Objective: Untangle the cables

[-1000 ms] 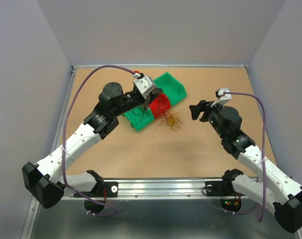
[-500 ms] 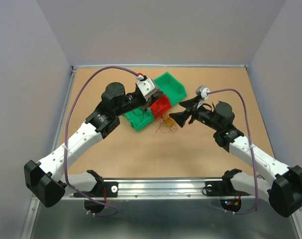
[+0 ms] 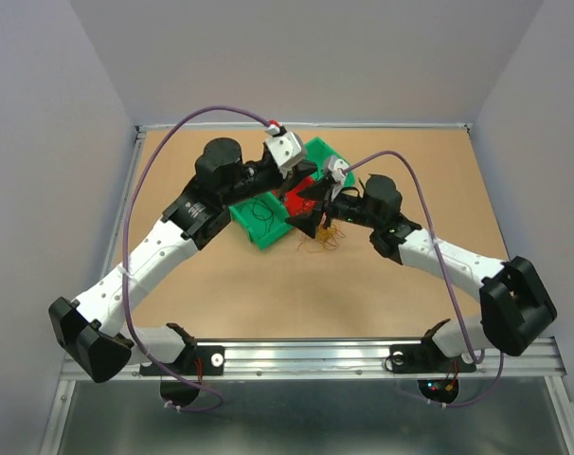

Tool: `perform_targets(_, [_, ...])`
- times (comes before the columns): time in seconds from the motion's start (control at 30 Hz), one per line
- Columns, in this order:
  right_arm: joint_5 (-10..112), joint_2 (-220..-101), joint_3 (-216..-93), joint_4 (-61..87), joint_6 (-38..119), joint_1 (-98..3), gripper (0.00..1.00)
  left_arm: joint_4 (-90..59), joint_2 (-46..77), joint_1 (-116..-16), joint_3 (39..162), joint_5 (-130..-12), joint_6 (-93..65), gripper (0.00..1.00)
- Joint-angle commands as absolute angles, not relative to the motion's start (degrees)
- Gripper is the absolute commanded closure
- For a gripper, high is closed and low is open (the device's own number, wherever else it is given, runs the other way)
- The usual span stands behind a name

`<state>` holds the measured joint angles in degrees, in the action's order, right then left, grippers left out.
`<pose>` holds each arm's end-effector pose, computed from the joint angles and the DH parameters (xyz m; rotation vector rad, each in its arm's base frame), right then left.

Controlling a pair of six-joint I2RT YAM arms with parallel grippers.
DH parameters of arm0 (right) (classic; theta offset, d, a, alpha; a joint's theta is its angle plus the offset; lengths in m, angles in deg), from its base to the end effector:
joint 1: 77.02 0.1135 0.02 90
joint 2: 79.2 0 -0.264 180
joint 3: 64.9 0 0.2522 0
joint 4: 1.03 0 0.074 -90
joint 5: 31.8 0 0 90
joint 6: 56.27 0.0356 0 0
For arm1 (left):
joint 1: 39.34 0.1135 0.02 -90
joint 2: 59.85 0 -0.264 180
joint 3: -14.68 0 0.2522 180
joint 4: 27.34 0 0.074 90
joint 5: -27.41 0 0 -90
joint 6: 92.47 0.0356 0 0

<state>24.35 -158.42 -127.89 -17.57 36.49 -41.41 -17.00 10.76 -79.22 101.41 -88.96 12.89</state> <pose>0.2456 0.2003 0.3029 -0.9113 1.3801 0.9770 0.2047 -0.1917 0.4432 1.0188 1.1255 -0.6817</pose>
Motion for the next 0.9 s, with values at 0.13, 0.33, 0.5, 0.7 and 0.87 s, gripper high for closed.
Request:
perform_targets(0.13, [28.4,-164.36,-127.71,-22.86,31.62,-41.16,0.52,-4.64,18.62,-80.12,133.05,-89.67,11.68,1.0])
perform_targets(0.33, [29.63,-160.42,-124.37,-22.95,30.83,-41.16,0.65,-1.02,23.98,-80.12,152.61,-78.95,9.14,1.0])
perform_targets(0.5, [34.1,-155.67,-120.51,-19.97,29.77,-41.16,0.68,-4.69,23.39,-80.21,153.35,-58.13,5.71,1.0])
perform_targets(0.7, [49.74,-150.58,-119.97,-14.27,32.4,-41.25,0.89,-11.03,19.34,-80.12,147.89,-47.83,6.75,1.0])
perform_targets(0.87, [72.1,-146.97,-121.9,-5.39,38.81,-41.6,0.99,-15.93,16.0,-80.12,144.28,-36.78,10.0,1.0])
